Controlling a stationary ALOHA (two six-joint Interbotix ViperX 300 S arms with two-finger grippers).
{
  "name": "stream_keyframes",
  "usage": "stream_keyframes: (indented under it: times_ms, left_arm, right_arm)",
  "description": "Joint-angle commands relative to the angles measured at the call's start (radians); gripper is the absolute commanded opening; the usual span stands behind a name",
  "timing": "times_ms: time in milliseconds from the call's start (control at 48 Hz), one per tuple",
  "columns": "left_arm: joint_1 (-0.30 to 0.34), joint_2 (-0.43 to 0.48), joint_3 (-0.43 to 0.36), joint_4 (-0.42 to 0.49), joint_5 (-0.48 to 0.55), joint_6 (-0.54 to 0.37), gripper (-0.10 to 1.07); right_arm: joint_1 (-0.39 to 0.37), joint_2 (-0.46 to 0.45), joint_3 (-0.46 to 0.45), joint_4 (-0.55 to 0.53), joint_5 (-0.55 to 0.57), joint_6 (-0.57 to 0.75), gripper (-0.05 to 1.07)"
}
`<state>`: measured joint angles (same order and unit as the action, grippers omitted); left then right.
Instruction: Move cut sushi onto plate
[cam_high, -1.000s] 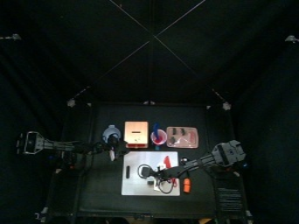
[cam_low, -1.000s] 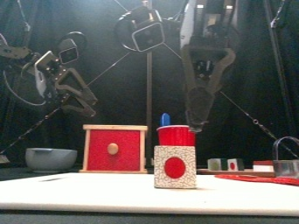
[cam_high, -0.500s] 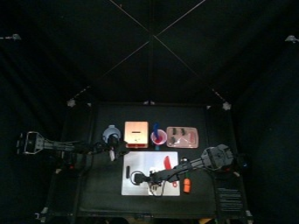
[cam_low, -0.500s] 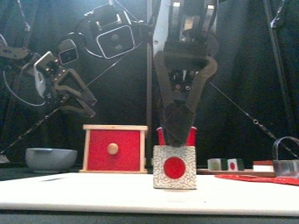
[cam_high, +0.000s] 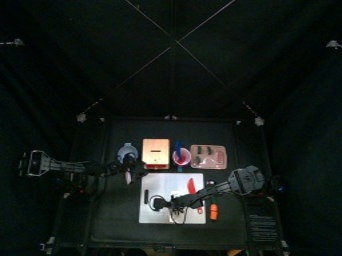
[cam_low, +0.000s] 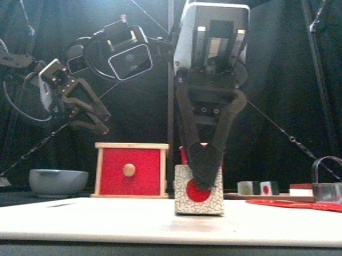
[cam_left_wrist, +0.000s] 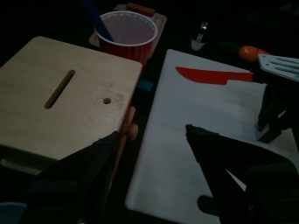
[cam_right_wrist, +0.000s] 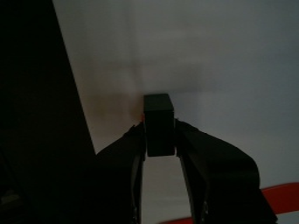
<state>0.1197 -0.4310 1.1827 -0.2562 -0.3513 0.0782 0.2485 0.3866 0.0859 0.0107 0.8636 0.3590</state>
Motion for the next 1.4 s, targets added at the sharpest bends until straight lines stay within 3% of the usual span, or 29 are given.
stream_keyframes:
  times_ms: [0, 104, 312, 521, 667, 812, 938, 1146, 1375]
  left_arm:
    - [-0.002, -0.002, -0.015, 0.0, -0.003, 0.0, 0.95]
    - [-0.002, -0.002, -0.015, -0.002, -0.005, 0.0, 0.95]
    - [-0.002, -0.002, -0.015, 0.0, -0.003, 0.002, 0.95]
    - [-0.002, -0.002, -0.015, 0.0, -0.003, 0.002, 0.95]
    - [-0.002, -0.002, -0.015, 0.0, -0.003, 0.002, 0.95]
    - [-0.002, -0.002, -0.017, 0.002, -0.003, 0.003, 0.95]
    - [-0.002, -0.002, -0.017, 0.002, -0.003, 0.003, 0.95]
    - [-0.003, -0.002, -0.015, 0.0, -0.003, 0.002, 0.95]
    - [-0.003, -0.002, -0.017, 0.0, -0.003, 0.002, 0.95]
  right_arm:
    - [-0.012, -0.074, -0.002, -0.014, 0.012, 0.011, 0.57]
    - [-0.043, -0.153, 0.06, -0.041, 0.032, 0.046, 0.57]
    - [-0.156, -0.382, 0.328, -0.147, 0.034, 0.204, 0.57]
    - [-0.38, -0.609, 0.584, -0.221, -0.005, 0.383, 0.57]
    - [-0.541, -0.69, 0.71, -0.233, -0.086, 0.446, 0.57]
    - [-0.673, -0.684, 0.767, -0.225, -0.184, 0.46, 0.57]
    - [-0.733, -0.64, 0.782, -0.201, -0.229, 0.457, 0.57]
    - [-0.761, -0.563, 0.782, -0.195, -0.293, 0.448, 0.61]
    - [-0.756, -0.574, 0.779, -0.189, -0.279, 0.457, 0.75]
